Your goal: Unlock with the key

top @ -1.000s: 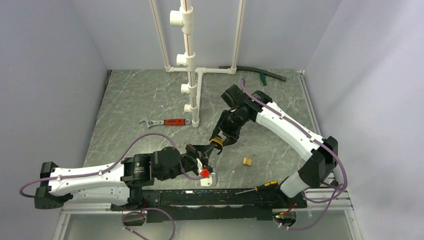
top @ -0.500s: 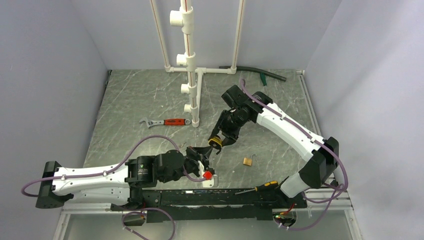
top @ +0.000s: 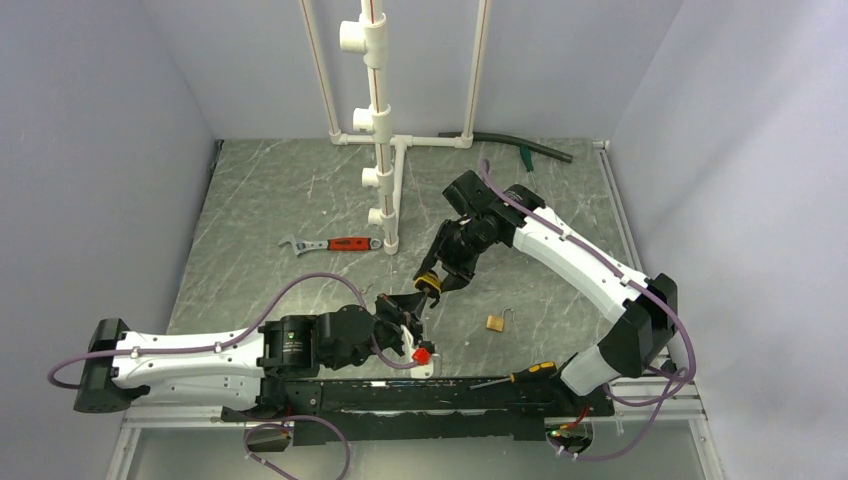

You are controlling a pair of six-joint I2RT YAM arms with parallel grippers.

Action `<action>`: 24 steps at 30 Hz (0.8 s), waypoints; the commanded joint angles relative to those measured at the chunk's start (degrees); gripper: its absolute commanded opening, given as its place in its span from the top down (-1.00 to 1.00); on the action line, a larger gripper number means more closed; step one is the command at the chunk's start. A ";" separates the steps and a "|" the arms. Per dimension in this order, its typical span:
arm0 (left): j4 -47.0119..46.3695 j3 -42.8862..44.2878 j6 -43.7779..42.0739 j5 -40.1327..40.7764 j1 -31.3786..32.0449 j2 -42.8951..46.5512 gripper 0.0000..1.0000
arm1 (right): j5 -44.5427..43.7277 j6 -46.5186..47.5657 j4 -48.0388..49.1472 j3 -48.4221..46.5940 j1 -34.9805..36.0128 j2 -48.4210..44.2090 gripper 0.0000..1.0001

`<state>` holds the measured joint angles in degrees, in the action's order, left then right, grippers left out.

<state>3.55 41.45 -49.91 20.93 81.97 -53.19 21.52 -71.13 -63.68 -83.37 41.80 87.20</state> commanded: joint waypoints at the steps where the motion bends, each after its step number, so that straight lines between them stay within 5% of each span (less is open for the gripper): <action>1: -2.95 0.03 -2.31 3.14 0.29 0.08 1.00 | 2.30 -1.05 1.22 -0.41 0.21 -2.72 1.00; 24: -1.10 0.17 -2.76 2.39 0.77 0.68 1.00 | 2.65 -0.42 1.27 -0.10 0.21 -2.96 1.00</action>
<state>4.12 41.41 -51.81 22.83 82.24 -52.40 21.58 -71.13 -62.87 -83.07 41.82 87.09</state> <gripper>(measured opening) 0.015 0.478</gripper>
